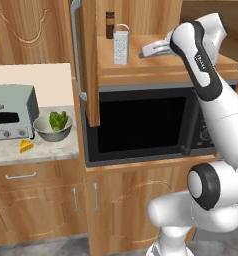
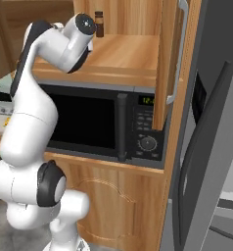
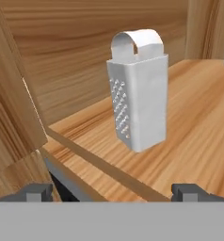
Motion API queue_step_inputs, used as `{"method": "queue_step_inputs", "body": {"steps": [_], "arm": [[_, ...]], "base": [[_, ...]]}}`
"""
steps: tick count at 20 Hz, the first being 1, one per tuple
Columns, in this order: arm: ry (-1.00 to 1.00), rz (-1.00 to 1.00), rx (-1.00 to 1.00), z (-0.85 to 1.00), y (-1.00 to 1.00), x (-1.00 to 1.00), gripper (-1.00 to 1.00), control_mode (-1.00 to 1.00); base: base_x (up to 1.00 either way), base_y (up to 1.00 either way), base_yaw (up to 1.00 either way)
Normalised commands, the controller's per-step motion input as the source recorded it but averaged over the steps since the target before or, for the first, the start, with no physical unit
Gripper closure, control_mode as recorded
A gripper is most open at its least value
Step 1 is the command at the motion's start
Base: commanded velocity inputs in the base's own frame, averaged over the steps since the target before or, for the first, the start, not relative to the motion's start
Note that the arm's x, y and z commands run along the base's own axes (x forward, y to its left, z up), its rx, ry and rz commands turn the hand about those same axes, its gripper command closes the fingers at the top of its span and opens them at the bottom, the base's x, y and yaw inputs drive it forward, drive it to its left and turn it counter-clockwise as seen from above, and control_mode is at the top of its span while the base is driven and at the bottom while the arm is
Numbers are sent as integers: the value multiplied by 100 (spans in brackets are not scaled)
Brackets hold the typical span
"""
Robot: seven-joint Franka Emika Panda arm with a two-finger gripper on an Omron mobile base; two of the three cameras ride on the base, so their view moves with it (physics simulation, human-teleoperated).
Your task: Pick the cheese from the fridge and the cheese grater from the cabinet and place them next to the salad bowl.
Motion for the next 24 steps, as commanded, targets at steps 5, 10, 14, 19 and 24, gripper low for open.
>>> {"method": "queue_step_inputs", "body": {"steps": [5,10,14,19,24], "arm": [[0,5,0,12,9,42,-100,-100],[0,0,0,15,18,46,-100,-100],[0,0,0,0,4,60,-100,-100],[-1,0,0,0,15,2,-100,-100],[-8,5,0,-3,26,5,-100,-100]], "base": [[0,0,0],[0,0,0],[0,0,0],[0,0,0],[0,0,0]]}}
